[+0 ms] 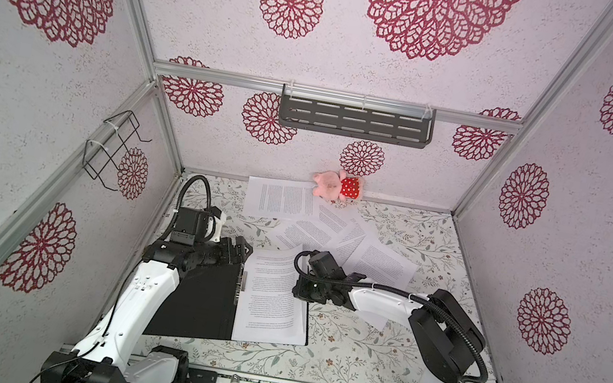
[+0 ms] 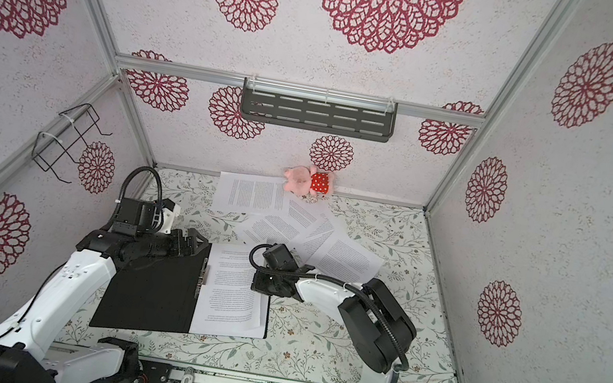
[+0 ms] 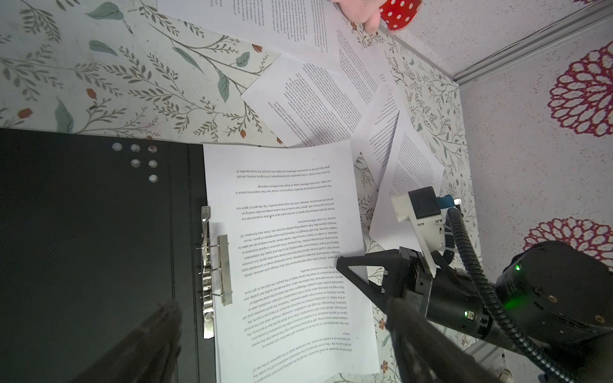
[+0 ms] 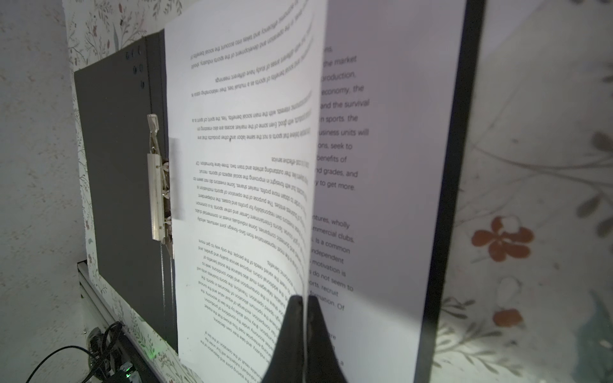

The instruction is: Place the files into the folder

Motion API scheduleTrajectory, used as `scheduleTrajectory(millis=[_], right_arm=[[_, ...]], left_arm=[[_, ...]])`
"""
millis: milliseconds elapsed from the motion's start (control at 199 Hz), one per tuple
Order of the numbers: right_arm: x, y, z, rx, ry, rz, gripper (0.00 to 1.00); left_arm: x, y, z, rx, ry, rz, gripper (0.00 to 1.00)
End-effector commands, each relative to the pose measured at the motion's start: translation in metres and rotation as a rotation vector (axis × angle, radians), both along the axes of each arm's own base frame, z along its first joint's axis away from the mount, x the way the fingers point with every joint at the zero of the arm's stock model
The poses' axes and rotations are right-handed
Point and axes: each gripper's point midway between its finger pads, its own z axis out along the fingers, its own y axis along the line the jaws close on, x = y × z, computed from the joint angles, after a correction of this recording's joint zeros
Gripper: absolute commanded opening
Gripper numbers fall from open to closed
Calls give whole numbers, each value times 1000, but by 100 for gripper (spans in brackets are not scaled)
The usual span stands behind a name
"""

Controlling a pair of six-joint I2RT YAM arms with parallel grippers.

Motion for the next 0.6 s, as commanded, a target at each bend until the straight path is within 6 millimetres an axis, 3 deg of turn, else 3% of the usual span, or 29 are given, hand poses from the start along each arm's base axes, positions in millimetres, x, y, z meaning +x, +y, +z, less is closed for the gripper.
scheduleTrajectory(millis=[0, 261, 597], right_arm=[[-2, 5, 1, 9, 3, -2, 0], [-3, 4, 0, 5, 5, -2, 0], [-3, 5, 2, -5, -2, 1, 18]], left_arm=[[2, -3, -1, -6, -6, -15, 99], [2, -4, -2, -10, -2, -18, 99], [2, -4, -2, -13, -1, -19, 99]])
